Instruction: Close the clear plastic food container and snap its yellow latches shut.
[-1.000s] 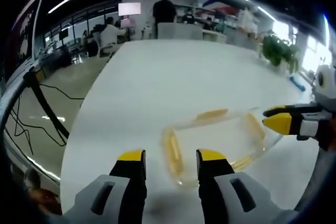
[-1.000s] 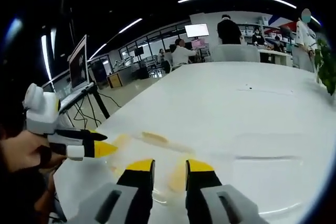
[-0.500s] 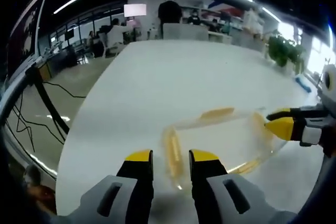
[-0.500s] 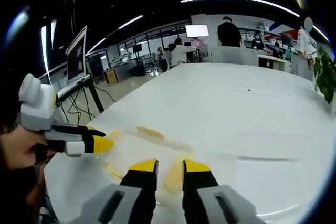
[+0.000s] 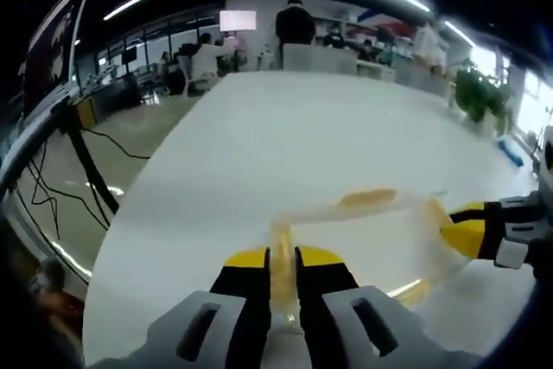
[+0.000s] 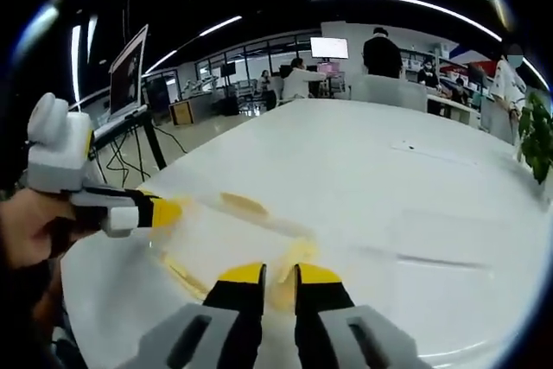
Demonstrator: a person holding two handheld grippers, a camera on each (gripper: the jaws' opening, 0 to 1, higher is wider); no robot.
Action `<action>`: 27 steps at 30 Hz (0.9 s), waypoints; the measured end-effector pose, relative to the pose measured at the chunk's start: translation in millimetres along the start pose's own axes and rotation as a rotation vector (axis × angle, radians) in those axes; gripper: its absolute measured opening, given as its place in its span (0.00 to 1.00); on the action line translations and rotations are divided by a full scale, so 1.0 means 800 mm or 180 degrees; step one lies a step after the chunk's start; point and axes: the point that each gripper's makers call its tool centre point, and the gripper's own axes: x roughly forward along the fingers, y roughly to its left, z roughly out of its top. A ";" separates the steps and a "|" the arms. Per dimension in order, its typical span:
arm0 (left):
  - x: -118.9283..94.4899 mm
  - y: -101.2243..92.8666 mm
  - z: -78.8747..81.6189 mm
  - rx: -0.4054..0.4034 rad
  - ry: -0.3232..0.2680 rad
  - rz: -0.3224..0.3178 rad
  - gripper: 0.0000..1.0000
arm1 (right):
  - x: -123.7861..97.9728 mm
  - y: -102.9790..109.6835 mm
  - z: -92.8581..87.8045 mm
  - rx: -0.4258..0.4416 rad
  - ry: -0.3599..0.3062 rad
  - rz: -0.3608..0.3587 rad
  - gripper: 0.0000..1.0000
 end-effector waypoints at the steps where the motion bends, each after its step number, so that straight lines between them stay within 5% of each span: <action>1: 0.001 -0.003 0.001 -0.0032 -0.0047 -0.0004 0.01 | 0.001 0.002 0.000 0.0008 -0.0009 0.0017 0.08; 5: 0.005 0.000 0.000 0.0326 -0.0066 0.0219 0.00 | 0.001 0.002 0.000 -0.0029 -0.0018 -0.0031 0.08; 27: 0.002 0.004 -0.001 0.0133 -0.0030 0.0095 0.00 | -0.003 -0.002 -0.005 -0.0233 0.0044 -0.0077 0.05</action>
